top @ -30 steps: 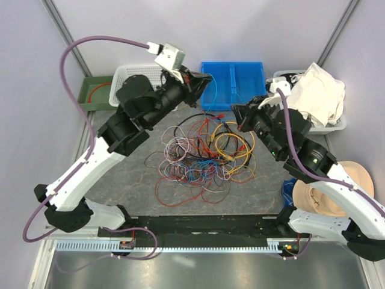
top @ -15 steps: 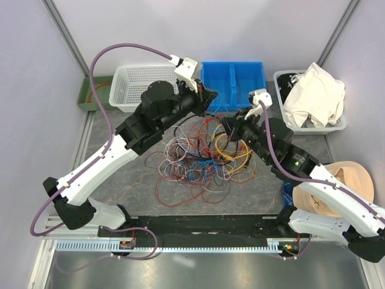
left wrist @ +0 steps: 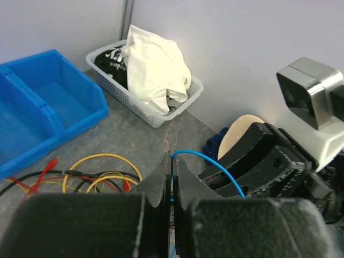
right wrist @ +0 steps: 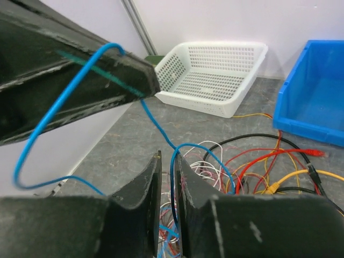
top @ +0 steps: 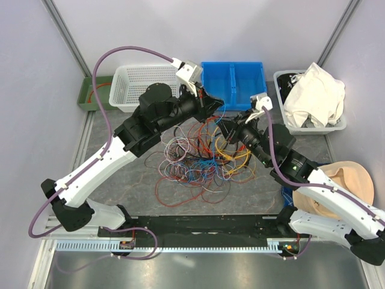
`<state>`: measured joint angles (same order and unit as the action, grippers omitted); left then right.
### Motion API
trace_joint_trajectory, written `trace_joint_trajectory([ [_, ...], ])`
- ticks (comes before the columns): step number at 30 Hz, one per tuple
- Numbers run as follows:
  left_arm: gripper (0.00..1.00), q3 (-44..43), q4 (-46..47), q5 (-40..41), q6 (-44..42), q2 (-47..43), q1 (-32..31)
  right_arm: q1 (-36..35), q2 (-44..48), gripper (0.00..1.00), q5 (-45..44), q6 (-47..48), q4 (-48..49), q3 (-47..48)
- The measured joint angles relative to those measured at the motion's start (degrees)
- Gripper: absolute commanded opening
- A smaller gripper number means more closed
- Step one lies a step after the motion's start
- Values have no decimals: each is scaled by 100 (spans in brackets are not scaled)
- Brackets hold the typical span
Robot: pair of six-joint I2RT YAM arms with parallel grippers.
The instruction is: Untangle the cables
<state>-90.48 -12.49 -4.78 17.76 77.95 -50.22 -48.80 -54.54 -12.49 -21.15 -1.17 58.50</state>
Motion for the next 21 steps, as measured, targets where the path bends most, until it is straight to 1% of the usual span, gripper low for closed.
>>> trace_joint_trajectory([
  [2, 2, 33, 24, -87, 74, 0, 0, 2, -111, 13, -63, 28, 50, 0],
  [3, 2, 55, 39, -140, 109, -2, 0, 4, -190, 5, -107, 46, 72, 0],
  [4, 2, 74, 44, -164, 136, -2, 0, 4, -282, 1, -153, 61, 85, 0],
  [10, 2, 321, 66, -199, 240, -68, 0, 4, -763, 0, -313, 125, 70, 2],
  [11, 3, 398, 70, -146, 243, -109, 0, 4, -769, 0, -363, 125, 50, 2],
  [12, 26, 498, 87, -72, 245, -166, 0, 4, -750, 0, -437, 125, 59, 2],
  [13, 35, 608, 85, 17, 254, -238, 0, 4, -713, 0, -505, 125, 70, 2],
  [14, 43, 739, 83, 190, 273, -328, 0, 4, -662, 0, -592, 127, 74, 2],
  [15, 57, 852, 85, 354, 308, -404, 0, 4, -599, 0, -708, 127, 76, 2],
  [17, 74, 1158, 87, 820, 433, -603, 9, 20, -492, 0, -929, 133, 61, 28],
  [18, 91, 1335, 96, 1049, 520, -697, 28, 33, -472, 0, -1058, 142, 37, 96],
  [20, 99, 1681, 44, 1438, 684, -879, 87, 76, -487, 0, -1228, 146, 11, 280],
  [21, 100, 1895, 24, 1626, 839, -966, 146, 116, -522, 0, -1338, 149, -24, 450],
])
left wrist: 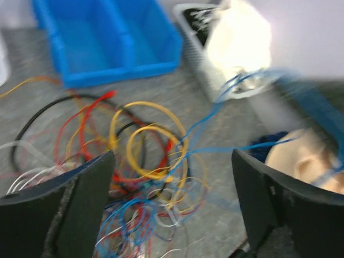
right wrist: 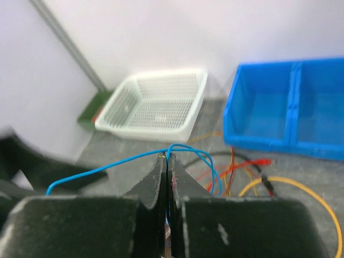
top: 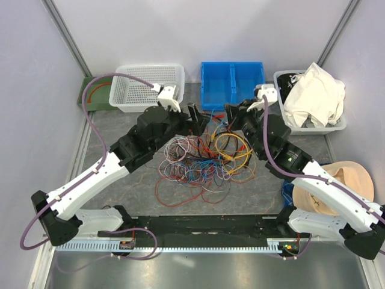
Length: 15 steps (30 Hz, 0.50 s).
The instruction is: Untangle the cables
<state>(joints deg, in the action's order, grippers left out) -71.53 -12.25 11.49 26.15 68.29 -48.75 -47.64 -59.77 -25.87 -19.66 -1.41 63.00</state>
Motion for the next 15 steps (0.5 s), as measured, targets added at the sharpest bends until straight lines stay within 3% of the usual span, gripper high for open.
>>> trace_joint_trajectory([
  [15, 100, 2033, -824, 949, 1923, -833, 306, 1255, -1694, 0, -400, 70, -203, 2844],
])
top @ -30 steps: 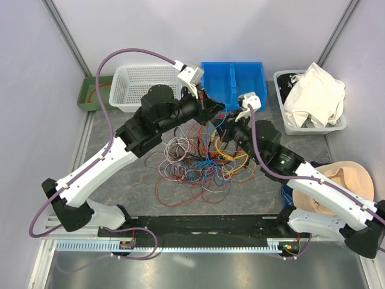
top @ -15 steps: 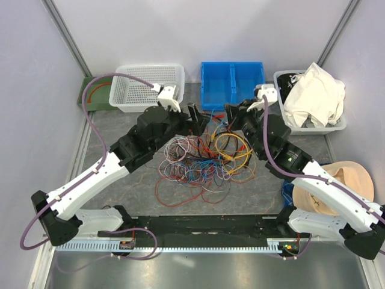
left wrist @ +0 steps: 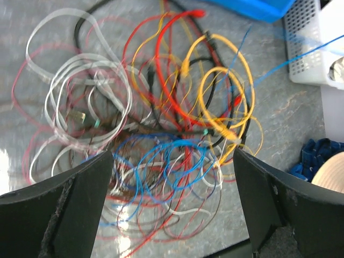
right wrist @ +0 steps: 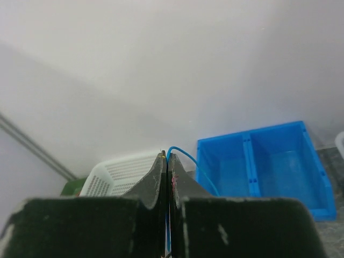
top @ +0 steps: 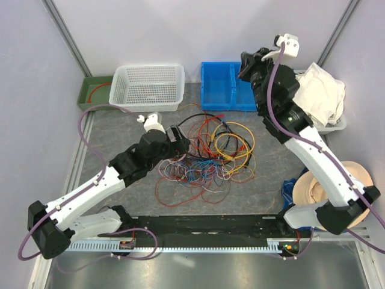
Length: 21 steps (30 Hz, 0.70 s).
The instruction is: Untangle the cables
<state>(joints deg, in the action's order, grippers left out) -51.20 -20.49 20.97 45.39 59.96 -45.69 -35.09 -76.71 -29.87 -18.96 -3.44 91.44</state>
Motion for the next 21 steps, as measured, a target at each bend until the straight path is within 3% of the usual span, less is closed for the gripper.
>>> trace_joint_trajectory([
  [6, 100, 852, -219, -173, 774, -643, -2, 721, -885, 0, 57, -140, -26, 726],
  [11, 99, 1392, -350, -409, 1130, -946, -2, 925, -1663, 0, 101, -122, 52, 1600],
  [21, 97, 2020, -339, -813, 1423, -1049, -2, 1185, -2883, 0, 33, 352, 1169, 3331],
])
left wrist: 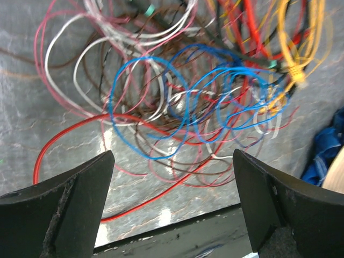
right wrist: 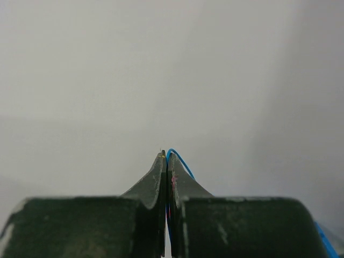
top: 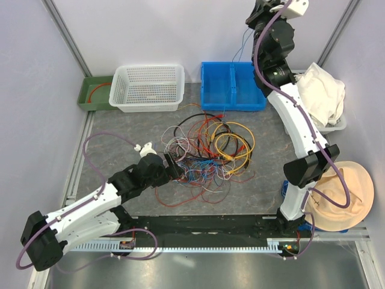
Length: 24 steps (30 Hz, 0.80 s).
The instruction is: Untangle the cables
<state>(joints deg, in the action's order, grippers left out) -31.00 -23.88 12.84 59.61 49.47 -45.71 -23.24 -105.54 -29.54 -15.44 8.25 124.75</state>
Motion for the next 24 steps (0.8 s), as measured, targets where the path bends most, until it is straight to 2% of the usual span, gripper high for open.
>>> trace_joint_trajectory([
  [10, 95, 249, 116, -98, 50, 258, 0, 568, -101, 0, -72, -129, 1408, 157],
  [24, 92, 612, 584, -260, 55, 315, 0, 588, 31, 0, 120, -81, 1847, 275],
])
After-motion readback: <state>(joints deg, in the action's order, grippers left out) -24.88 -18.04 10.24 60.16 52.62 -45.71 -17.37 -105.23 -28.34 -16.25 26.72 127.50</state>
